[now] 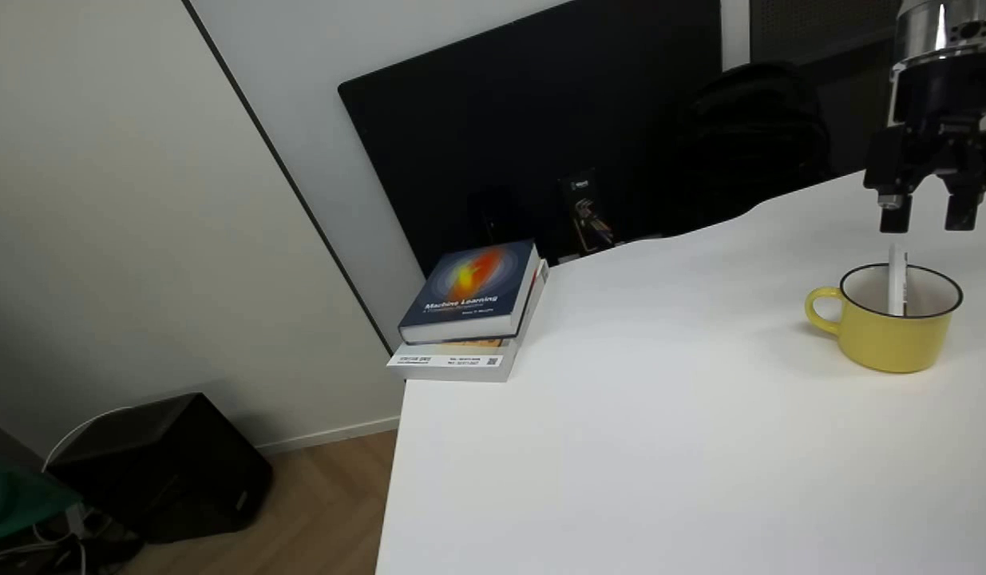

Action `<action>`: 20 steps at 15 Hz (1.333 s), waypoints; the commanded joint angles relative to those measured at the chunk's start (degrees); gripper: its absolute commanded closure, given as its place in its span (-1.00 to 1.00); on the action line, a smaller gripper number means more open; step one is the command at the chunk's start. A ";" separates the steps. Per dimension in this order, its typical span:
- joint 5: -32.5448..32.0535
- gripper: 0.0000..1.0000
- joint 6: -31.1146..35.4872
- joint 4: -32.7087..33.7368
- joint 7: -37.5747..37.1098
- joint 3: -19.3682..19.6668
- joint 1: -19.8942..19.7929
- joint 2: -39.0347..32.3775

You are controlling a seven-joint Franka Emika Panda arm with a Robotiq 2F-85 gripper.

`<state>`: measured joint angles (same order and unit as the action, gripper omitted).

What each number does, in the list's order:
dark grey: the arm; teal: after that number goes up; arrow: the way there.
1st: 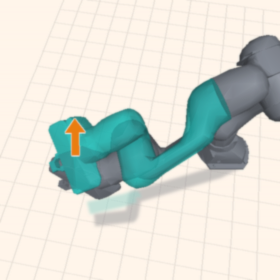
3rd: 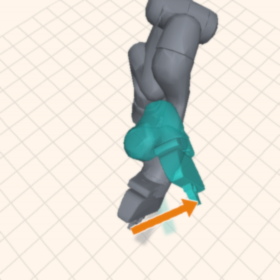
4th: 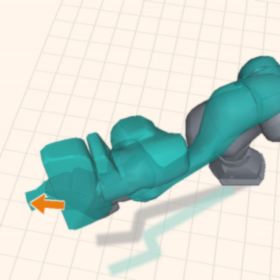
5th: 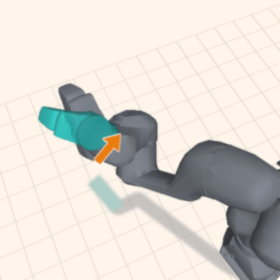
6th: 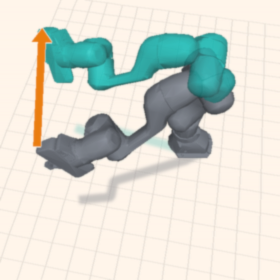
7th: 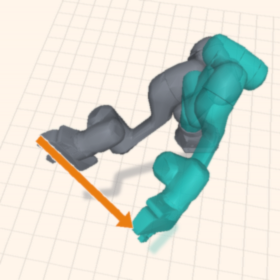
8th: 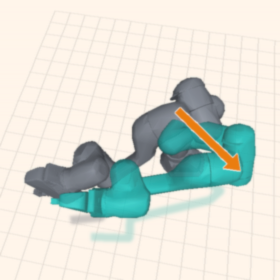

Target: Put the marker in the mug on the table

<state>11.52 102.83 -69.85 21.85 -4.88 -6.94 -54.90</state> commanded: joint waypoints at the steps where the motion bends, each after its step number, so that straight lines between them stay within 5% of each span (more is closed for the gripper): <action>1: 1.24 -1.00 -2.07 6.16 -1.47 -1.23 -0.86 -4.05; 17: 1.45 -1.00 -1.06 10.10 -2.03 -1.46 -0.59 -7.67; 20: 1.01 -0.37 -1.37 10.32 -2.43 -1.20 -0.25 -7.94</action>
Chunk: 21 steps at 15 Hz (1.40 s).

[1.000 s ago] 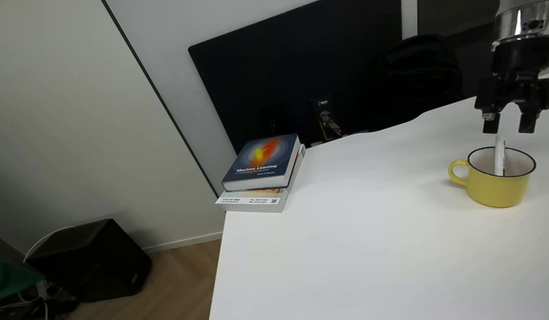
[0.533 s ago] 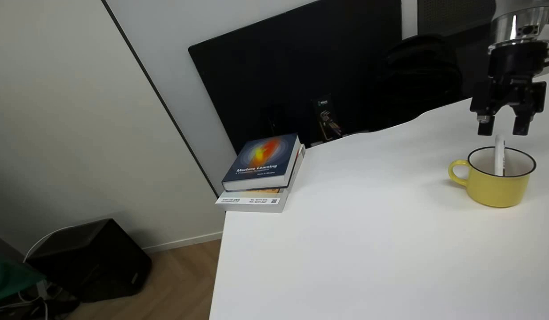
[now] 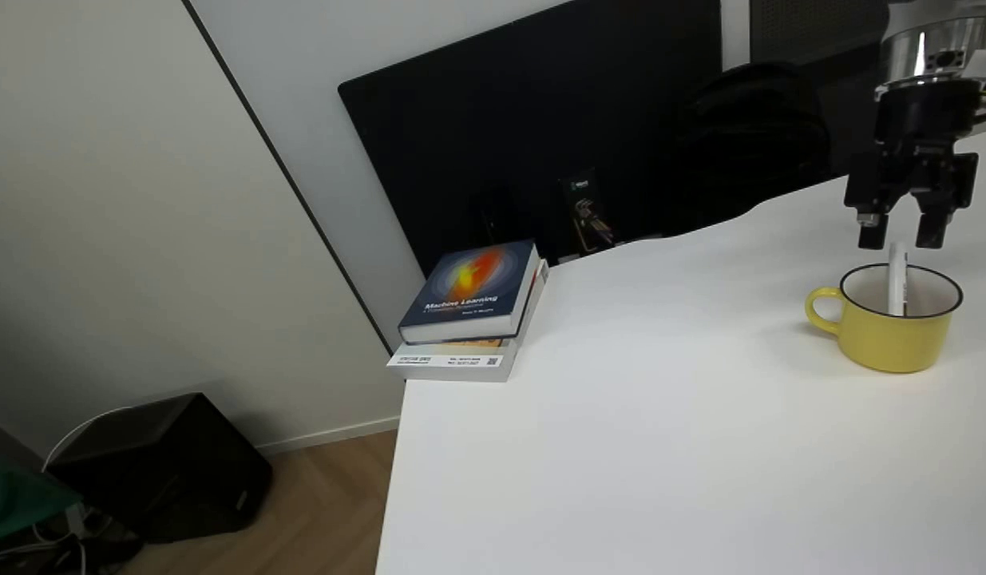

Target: Put the marker in the mug on the table

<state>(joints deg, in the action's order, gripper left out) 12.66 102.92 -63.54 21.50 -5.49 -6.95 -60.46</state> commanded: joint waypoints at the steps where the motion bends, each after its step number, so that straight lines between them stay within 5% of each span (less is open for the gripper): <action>1: -0.30 -0.19 -1.63 4.11 -2.26 -0.48 -0.11 -2.48; 10: -2.57 0.97 -4.19 5.28 -5.04 0.68 1.71 -2.77; 21: -4.66 0.91 -11.28 10.83 -7.34 0.50 3.93 -0.02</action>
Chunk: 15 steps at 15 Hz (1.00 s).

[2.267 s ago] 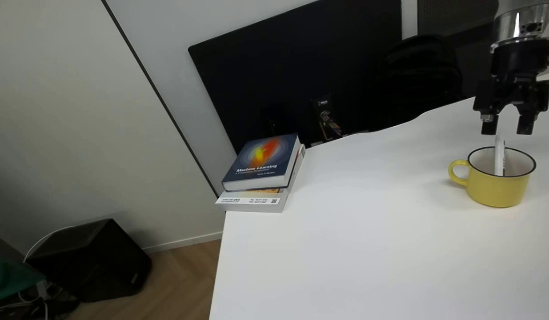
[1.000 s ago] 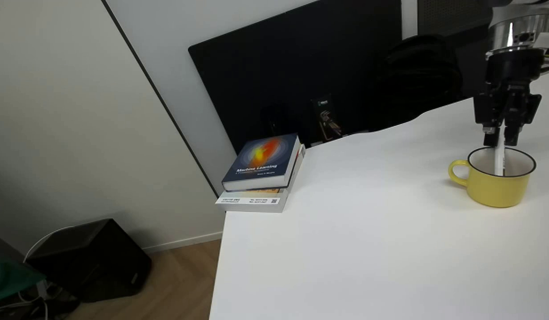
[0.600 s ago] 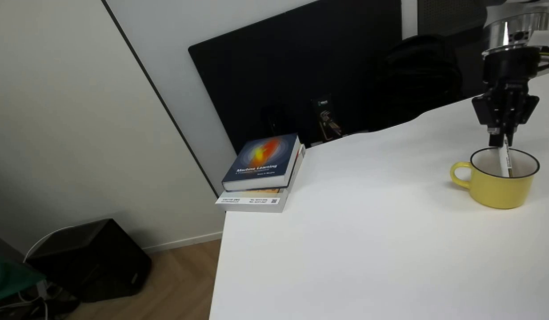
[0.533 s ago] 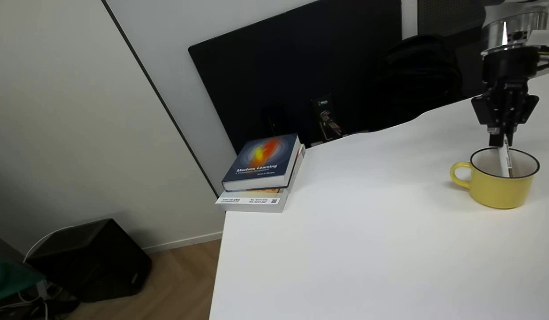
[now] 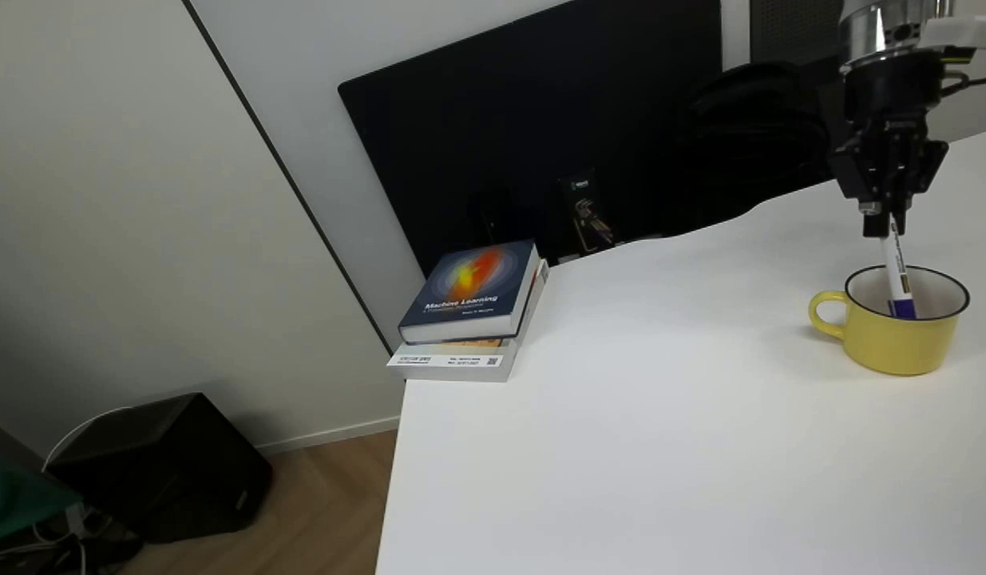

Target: Put the marker in the mug on the table

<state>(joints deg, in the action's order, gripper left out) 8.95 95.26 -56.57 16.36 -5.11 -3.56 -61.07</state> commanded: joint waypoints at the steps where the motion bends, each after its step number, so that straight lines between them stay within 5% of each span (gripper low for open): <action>1: -0.99 0.91 -4.34 4.69 -2.20 0.12 0.66 0.87; 8: 0.69 0.91 -11.91 7.22 1.44 -1.39 0.38 5.09; 15: 1.66 0.91 -12.19 1.91 7.13 -5.38 2.53 8.14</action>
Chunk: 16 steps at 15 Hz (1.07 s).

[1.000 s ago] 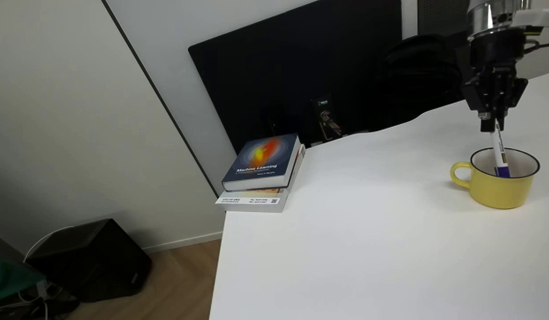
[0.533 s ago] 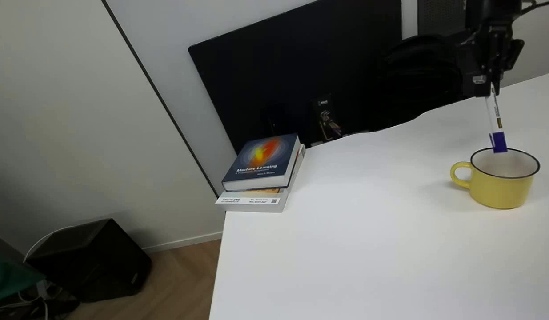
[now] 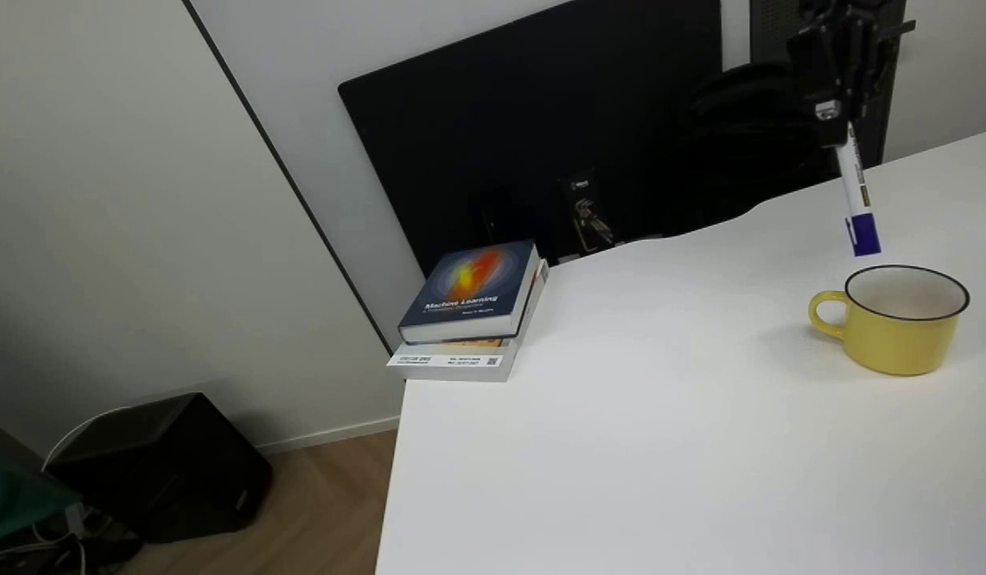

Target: Put the marker in the mug on the table

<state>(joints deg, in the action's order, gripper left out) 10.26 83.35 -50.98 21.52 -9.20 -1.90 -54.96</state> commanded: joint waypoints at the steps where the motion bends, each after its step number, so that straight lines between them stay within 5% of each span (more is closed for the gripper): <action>1: 0.39 0.91 -0.05 -4.91 2.61 -1.92 1.38 2.32; 16: -0.75 0.91 11.77 -28.81 13.93 -5.80 5.86 7.86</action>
<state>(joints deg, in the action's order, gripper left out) 9.98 91.45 -72.20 33.63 -15.01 3.90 -51.16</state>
